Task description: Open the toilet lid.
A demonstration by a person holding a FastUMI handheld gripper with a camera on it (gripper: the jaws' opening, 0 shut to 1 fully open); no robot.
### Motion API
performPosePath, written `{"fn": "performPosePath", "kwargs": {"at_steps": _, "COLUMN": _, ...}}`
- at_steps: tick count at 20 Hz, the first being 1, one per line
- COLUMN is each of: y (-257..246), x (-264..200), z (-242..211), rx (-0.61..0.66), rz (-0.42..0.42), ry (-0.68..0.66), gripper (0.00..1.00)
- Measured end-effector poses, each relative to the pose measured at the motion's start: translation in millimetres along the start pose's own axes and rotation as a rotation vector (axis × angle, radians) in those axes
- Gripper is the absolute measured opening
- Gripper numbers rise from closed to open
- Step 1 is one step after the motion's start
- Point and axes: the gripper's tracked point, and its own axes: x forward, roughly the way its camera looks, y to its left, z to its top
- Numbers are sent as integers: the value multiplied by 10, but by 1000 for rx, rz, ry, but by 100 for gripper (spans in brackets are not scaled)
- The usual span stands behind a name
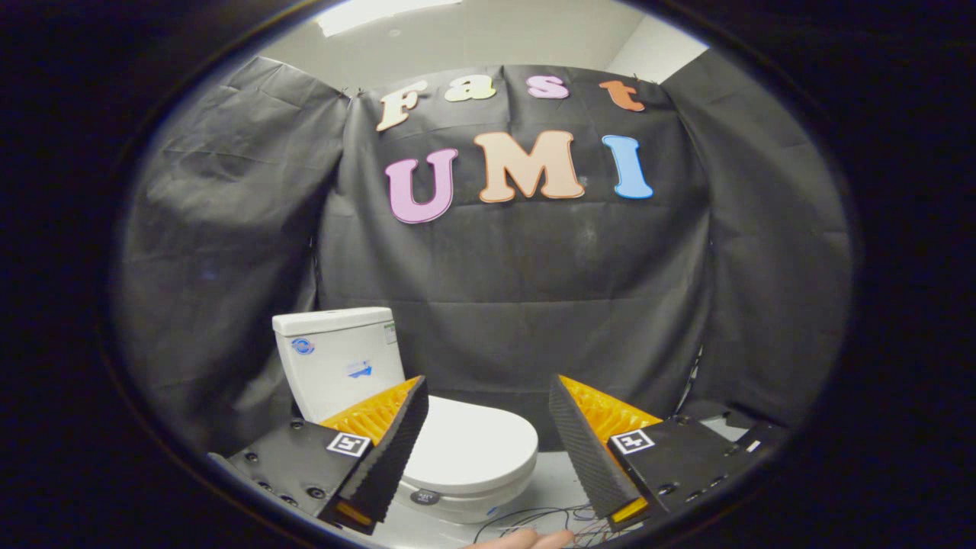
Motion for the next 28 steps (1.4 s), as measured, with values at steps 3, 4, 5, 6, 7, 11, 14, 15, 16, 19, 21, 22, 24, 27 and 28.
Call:
{"fn": "performPosePath", "kwargs": {"at_steps": 3, "y": 156, "x": 274, "z": -114, "rx": -32, "rz": 42, "ry": 59, "gripper": 98}}
{"fn": "performPosePath", "kwargs": {"at_steps": 4, "y": 247, "x": 391, "z": -126, "rx": -19, "rz": 59, "ry": 54, "gripper": 98}}
{"fn": "performPosePath", "kwargs": {"at_steps": 5, "y": 303, "x": 494, "z": -137, "rx": -8, "rz": 66, "ry": 47, "gripper": 98}}
{"fn": "performPosePath", "kwargs": {"at_steps": 6, "y": 400, "x": 565, "z": -171, "rx": 9, "rz": 80, "ry": 30, "gripper": 98}}
{"fn": "performPosePath", "kwargs": {"at_steps": 7, "y": 491, "x": 627, "z": -258, "rx": 26, "rz": 88, "ry": 27, "gripper": 99}}
{"fn": "performPosePath", "kwargs": {"at_steps": 11, "y": 825, "x": 683, "z": -935, "rx": 122, "rz": 99, "ry": 131, "gripper": 99}}
{"fn": "performPosePath", "kwargs": {"at_steps": 14, "y": 950, "x": 617, "z": -1198, "rx": 191, "rz": 77, "ry": 148, "gripper": 99}}
{"fn": "performPosePath", "kwargs": {"at_steps": 15, "y": 982, "x": 586, "z": -1251, "rx": 228, "rz": 65, "ry": 133, "gripper": 99}}
{"fn": "performPosePath", "kwargs": {"at_steps": 16, "y": 1024, "x": 550, "z": -1341, "rx": 274, "rz": 58, "ry": 122, "gripper": 99}}
{"fn": "performPosePath", "kwargs": {"at_steps": 19, "y": 989, "x": 439, "z": -1755, "rx": 436, "rz": -21, "ry": 136, "gripper": 99}}
{"fn": "performPosePath", "kwargs": {"at_steps": 21, "y": 953, "x": 397, "z": -1982, "rx": 549, "rz": -66, "ry": 150, "gripper": 99}}
{"fn": "performPosePath", "kwargs": {"at_steps": 22, "y": 933, "x": 366, "z": -2093, "rx": 594, "rz": -83, "ry": 163, "gripper": 99}}
{"fn": "performPosePath", "kwargs": {"at_steps": 24, "y": 924, "x": 378, "z": -2226, "rx": 715, "rz": -98, "ry": 172, "gripper": 99}}
{"fn": "performPosePath", "kwargs": {"at_steps": 27, "y": 737, "x": 309, "z": -2304, "rx": 902, "rz": -183, "ry": 92, "gripper": 99}}
{"fn": "performPosePath", "kwargs": {"at_steps": 28, "y": 653, "x": 298, "z": -2329, "rx": 978, "rz": -222, "ry": 50, "gripper": 99}}
